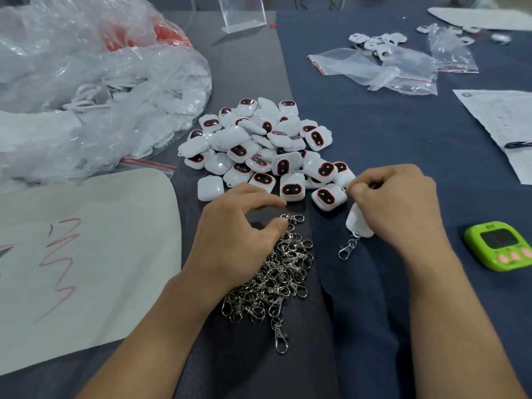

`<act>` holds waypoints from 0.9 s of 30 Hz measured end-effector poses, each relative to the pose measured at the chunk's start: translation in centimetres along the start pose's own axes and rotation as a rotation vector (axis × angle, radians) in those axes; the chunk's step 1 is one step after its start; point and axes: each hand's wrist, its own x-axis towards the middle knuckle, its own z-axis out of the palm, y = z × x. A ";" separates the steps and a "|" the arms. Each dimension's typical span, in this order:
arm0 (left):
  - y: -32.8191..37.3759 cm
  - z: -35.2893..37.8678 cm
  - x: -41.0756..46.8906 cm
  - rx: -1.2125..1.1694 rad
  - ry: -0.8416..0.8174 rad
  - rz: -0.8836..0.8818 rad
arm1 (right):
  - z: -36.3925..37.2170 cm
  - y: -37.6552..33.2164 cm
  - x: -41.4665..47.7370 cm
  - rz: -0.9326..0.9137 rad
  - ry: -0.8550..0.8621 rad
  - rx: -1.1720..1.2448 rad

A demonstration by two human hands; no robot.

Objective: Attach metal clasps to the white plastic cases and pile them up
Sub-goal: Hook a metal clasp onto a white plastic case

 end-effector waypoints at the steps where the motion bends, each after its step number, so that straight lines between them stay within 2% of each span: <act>1: 0.1 0.2 -0.1 0.036 -0.033 0.023 | 0.0 -0.1 0.0 -0.007 0.063 0.026; 3: 0.4 0.7 -0.4 0.101 -0.141 0.074 | 0.1 -0.3 0.0 -0.049 0.080 0.060; 6: 0.7 1.1 -0.5 0.229 -0.251 0.148 | 0.8 -0.7 -0.6 -0.163 -0.157 -0.022; 9: 0.3 1.1 -0.3 0.231 -0.212 0.154 | 1.8 -0.7 -0.9 -0.285 -0.305 -0.128; 12: -0.1 0.9 0.0 0.222 -0.117 0.110 | 2.7 -0.8 -1.0 -0.320 -0.247 -0.077; 18: -0.3 0.1 0.3 0.155 -0.033 -0.034 | 3.9 -1.7 -1.4 -0.253 -0.111 0.332; 21: 0.1 -0.6 0.2 0.078 0.052 -0.086 | 4.6 -2.4 -1.9 -0.197 -0.177 0.511; 27: -0.4 -1.5 0.8 -0.008 0.140 -0.228 | 5.5 -3.6 -3.0 0.012 -0.421 0.890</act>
